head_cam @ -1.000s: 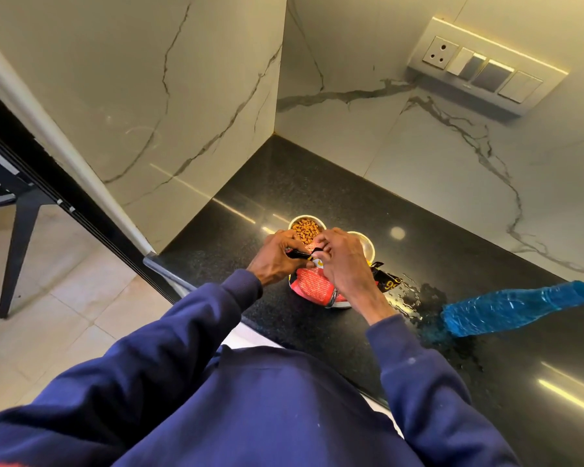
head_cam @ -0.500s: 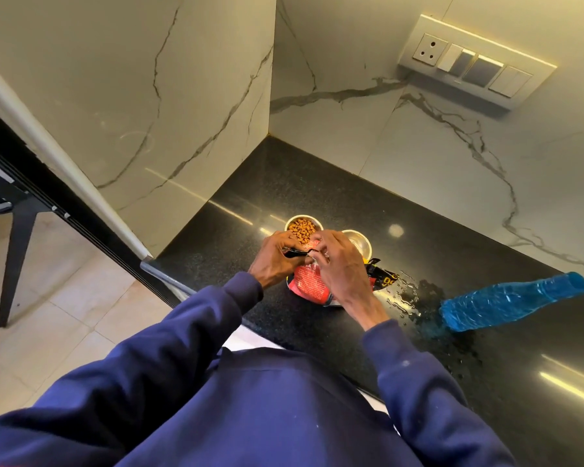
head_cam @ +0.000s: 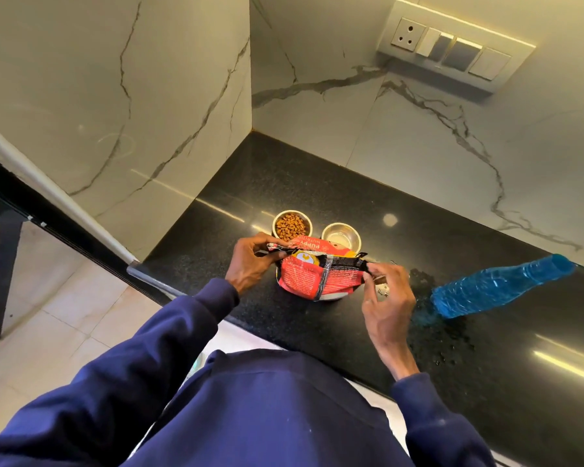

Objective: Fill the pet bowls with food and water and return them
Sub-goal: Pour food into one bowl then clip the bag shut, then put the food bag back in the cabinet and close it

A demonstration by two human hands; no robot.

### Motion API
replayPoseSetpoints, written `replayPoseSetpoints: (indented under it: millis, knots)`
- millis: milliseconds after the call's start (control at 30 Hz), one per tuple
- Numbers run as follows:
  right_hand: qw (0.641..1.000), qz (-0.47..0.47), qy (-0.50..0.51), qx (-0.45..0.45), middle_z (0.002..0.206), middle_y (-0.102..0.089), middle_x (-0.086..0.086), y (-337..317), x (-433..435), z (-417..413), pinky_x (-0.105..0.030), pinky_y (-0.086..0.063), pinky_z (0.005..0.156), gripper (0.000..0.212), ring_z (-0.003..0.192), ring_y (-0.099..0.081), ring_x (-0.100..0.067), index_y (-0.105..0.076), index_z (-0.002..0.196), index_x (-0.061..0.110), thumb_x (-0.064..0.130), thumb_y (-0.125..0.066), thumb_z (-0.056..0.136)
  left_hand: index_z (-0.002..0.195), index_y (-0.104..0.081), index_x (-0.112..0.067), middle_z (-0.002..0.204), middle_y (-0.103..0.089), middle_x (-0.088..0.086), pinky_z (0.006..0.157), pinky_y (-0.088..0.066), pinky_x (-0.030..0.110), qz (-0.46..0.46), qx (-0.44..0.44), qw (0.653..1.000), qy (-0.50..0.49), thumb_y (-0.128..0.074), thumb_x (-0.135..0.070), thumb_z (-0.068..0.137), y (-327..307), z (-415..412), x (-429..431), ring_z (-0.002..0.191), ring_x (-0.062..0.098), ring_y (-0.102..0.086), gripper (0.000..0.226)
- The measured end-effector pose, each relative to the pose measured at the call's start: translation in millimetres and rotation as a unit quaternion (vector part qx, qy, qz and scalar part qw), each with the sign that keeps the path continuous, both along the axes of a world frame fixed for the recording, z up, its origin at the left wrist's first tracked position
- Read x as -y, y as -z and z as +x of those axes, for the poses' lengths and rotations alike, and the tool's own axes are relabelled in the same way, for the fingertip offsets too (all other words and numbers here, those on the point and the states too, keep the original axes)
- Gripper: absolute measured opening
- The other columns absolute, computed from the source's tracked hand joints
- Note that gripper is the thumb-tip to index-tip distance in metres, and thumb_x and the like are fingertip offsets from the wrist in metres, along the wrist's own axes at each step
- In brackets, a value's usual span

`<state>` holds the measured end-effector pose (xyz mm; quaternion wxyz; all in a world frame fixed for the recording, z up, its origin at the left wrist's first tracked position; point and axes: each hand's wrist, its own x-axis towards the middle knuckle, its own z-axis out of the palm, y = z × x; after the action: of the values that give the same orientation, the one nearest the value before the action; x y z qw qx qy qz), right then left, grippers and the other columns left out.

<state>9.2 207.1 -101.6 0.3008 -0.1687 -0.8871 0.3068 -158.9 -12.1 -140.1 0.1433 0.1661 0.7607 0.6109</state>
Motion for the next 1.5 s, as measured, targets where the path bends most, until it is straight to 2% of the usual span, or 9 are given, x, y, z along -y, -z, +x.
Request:
replayPoseSetpoints:
  millis: [200,400,600,733,867,1033,1200,1367,1500]
  knots:
    - [0.982,-0.113,0.013,0.152,0.117,-0.062,0.001,4.1,-28.3,-10.5,-0.028,-0.054,0.090,0.039,0.107,-0.062,-0.015,-0.067,0.119,0.019,0.023,-0.080,0.083,0.102,-0.075,0.006,0.101,-0.077,0.017,0.086,-0.061,0.038,0.037,0.041,0.998,-0.005,-0.079,0.002,0.079,-4.1,-3.3,0.2,0.095,0.028,-0.075,0.024]
    - [0.981,-0.146,0.002,0.127,0.089,-0.069,0.006,-6.6,-38.4,-19.2,-0.032,-0.056,0.081,0.022,0.085,-0.066,-0.012,-0.075,0.098,0.013,0.015,-0.083,0.077,0.097,-0.073,0.003,0.092,-0.076,0.008,0.070,-0.060,0.023,0.097,0.108,0.988,-0.050,-0.076,0.010,0.077,-13.2,9.9,-2.1,0.084,0.014,-0.074,0.021]
    - [0.979,-0.178,-0.020,0.094,0.102,-0.073,0.009,3.8,-45.8,-14.1,-0.047,-0.058,0.090,0.030,0.099,-0.069,-0.011,-0.072,0.104,0.026,0.023,-0.083,0.077,0.110,-0.070,-0.013,0.115,-0.071,0.011,0.083,-0.062,0.034,0.130,0.174,0.972,-0.091,-0.079,0.002,0.078,-1.6,24.4,5.2,0.109,0.026,-0.069,0.037]
    - [0.938,-0.270,-0.089,0.199,0.140,-0.060,-0.003,12.0,-58.7,-5.9,-0.055,-0.048,0.106,0.079,0.129,-0.058,-0.023,-0.057,0.136,0.025,0.052,-0.086,0.068,0.131,-0.058,-0.023,0.131,-0.065,0.001,0.101,-0.050,0.032,0.035,0.181,0.983,0.024,-0.094,-0.033,0.057,10.6,26.4,9.9,0.122,0.013,-0.061,0.083]
    - [0.885,-0.290,-0.116,0.345,0.162,-0.028,-0.016,18.5,-53.8,-3.4,-0.049,-0.026,0.120,0.114,0.148,-0.031,-0.031,-0.022,0.156,0.007,0.029,-0.091,0.068,0.140,-0.048,-0.015,0.139,-0.059,-0.002,0.113,-0.040,0.036,-0.052,0.208,0.971,0.106,-0.097,-0.043,0.043,20.4,33.2,4.3,0.131,0.012,-0.053,0.113]
    - [0.882,-0.266,-0.168,0.350,0.143,-0.052,-0.006,28.3,-37.9,-12.8,-0.018,-0.025,0.107,0.091,0.131,-0.043,-0.012,-0.042,0.140,0.014,0.019,-0.093,0.065,0.135,-0.053,-0.019,0.133,-0.063,-0.002,0.117,-0.040,0.042,-0.104,0.128,0.979,0.120,-0.092,-0.034,0.058,21.1,44.0,-12.1,0.127,0.009,-0.057,0.088]
    - [0.895,-0.265,-0.182,0.310,0.094,-0.057,0.025,27.2,-31.6,-22.7,-0.018,-0.040,0.101,0.059,0.089,-0.053,0.018,-0.051,0.093,0.038,0.005,-0.091,0.066,0.129,-0.056,-0.018,0.129,-0.064,0.000,0.116,-0.040,0.045,-0.085,0.161,0.981,0.066,-0.091,-0.042,0.052,11.1,51.9,-13.5,0.124,0.015,-0.059,0.088]
    - [0.888,-0.309,-0.189,0.282,0.116,-0.065,0.012,28.7,-33.6,-12.2,-0.047,-0.043,0.111,0.087,0.110,-0.058,-0.001,-0.056,0.119,0.024,0.053,-0.096,0.046,0.124,-0.056,-0.026,0.122,-0.065,-0.009,0.091,-0.049,0.014,-0.029,0.209,0.977,0.032,-0.093,-0.062,0.032,-6.9,63.4,1.2,0.108,-0.009,-0.062,0.106]
    - [0.880,-0.336,-0.219,0.254,0.123,-0.071,0.007,22.8,-21.0,-1.3,-0.039,-0.047,0.110,0.107,0.120,-0.062,-0.006,-0.055,0.128,0.017,0.069,-0.090,0.042,0.133,-0.059,-0.024,0.129,-0.068,0.001,0.107,-0.049,0.038,-0.005,0.210,0.978,0.008,-0.095,-0.044,0.050,-19.3,67.4,21.2,0.123,0.013,-0.062,0.093]
